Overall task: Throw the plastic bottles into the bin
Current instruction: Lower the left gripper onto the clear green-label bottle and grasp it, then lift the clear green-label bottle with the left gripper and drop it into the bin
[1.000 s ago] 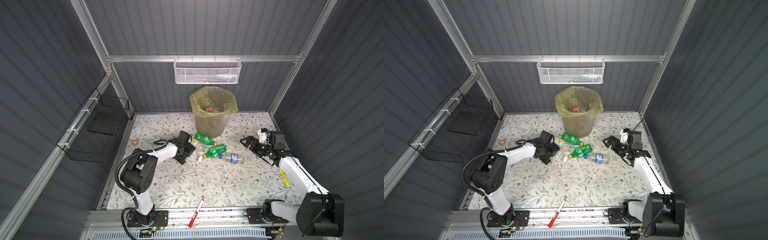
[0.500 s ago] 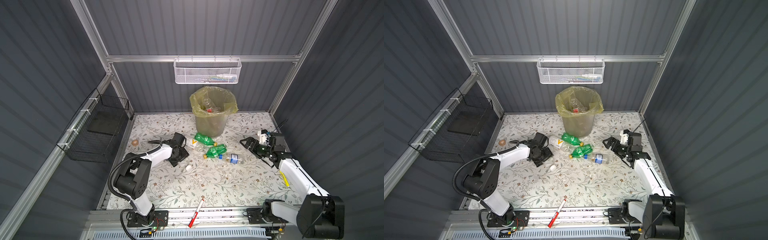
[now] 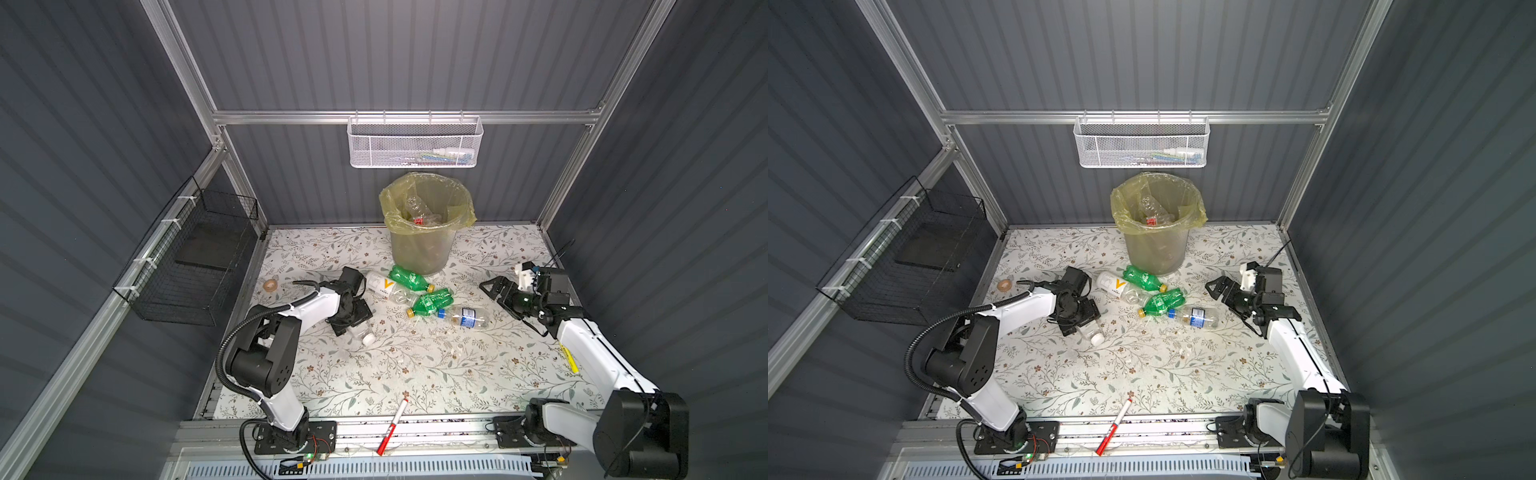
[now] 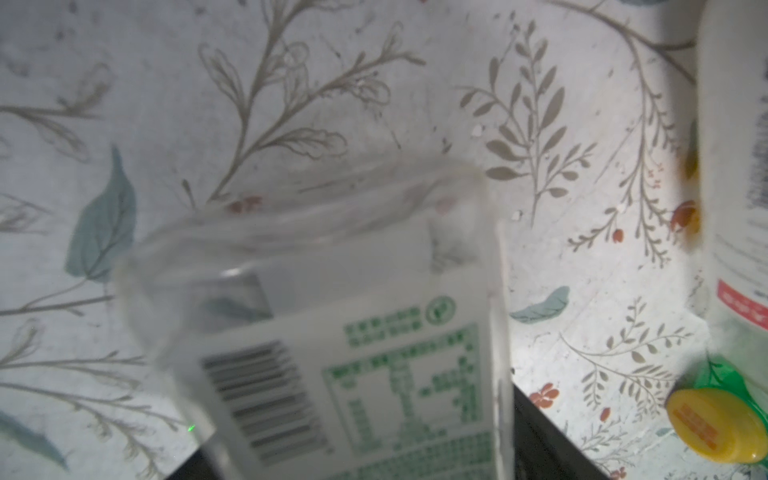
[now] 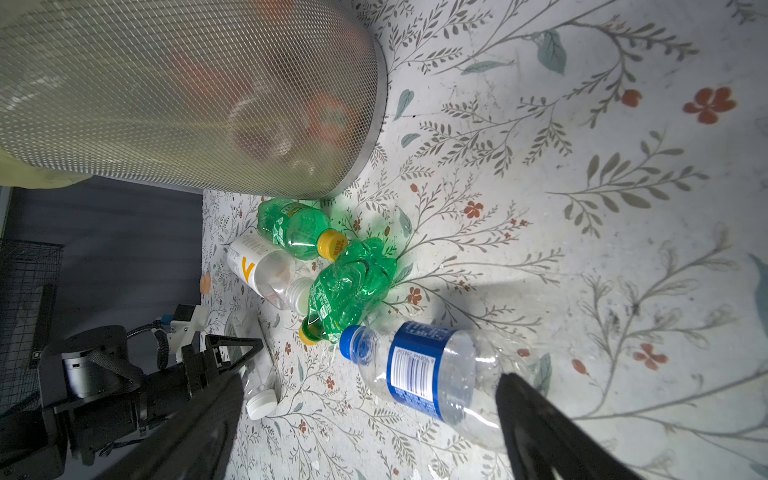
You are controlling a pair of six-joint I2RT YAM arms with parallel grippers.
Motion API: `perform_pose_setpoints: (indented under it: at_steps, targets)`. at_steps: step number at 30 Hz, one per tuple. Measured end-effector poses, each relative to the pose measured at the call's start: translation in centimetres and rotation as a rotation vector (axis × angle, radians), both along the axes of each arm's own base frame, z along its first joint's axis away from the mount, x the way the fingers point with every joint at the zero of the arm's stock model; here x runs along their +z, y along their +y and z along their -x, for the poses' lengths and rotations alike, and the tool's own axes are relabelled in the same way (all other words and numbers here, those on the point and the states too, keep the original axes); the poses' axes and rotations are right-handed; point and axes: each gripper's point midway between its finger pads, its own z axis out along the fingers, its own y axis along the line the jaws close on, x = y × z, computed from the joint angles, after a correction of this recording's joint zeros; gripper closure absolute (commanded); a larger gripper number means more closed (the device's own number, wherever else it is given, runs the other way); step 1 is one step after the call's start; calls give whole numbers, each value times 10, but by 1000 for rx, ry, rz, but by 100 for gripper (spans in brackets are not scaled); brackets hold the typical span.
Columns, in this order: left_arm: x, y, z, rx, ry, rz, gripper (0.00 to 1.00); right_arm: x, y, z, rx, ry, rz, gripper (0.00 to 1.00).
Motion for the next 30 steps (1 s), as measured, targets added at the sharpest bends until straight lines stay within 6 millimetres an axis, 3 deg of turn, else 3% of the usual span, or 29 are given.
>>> perform_pose_setpoints:
  at_steps: [8, 10, 11, 12, 14, 15, 16, 17, 19, 20, 21, 22, 24, 25, 26, 30]
  targets:
    - [10, 0, 2, -4, -22, 17, 38, -3, -1, 2, -8, 17, 3, 4]
    - [32, -4, -7, -12, -47, 26, 38, -3, -1, 3, -9, 22, 3, 3]
    - [54, -10, -20, -20, -90, 42, 39, -3, -1, 3, -8, 23, 3, 3]
    - [84, -18, -37, -31, -146, 63, 39, -3, -1, 4, -8, 24, 3, 3]
    - [173, -41, -85, -64, -350, 146, 35, -1, -1, 6, -8, 21, 5, 3]
    - [223, -53, -106, -80, -463, 198, 25, 0, -1, 7, -8, 18, 6, 3]
    - [285, -66, -126, -105, -601, 265, 10, 3, 0, 7, -8, 12, 7, 3]
    - [346, -78, -139, -132, -740, 335, 0, 4, 0, 7, -7, 6, 7, 3]
    - [442, -97, -145, -186, -959, 453, 0, 7, 1, 6, -5, 0, 7, 4]
    - [476, -104, -142, -212, -1045, 503, 0, 7, 1, 6, -3, -1, 7, 3]
    - [500, -110, -137, -235, -1105, 542, 0, 8, 2, 7, -1, -3, 7, 3]
    - [512, -113, -134, -255, -1134, 568, 0, 9, 3, 8, 0, -6, 8, 3]
    - [504, -123, -132, -288, -1119, 587, 0, 15, 3, 11, 2, -23, 11, 3]
    - [487, -125, -138, -290, -1085, 580, 0, 19, 3, 12, 2, -34, 13, 3]
    - [465, -124, -146, -283, -1043, 564, 0, 22, 3, 14, 2, -43, 16, 3]
    - [341, -100, -175, -205, -806, 447, 0, 25, 2, 18, 1, -47, 27, 3]
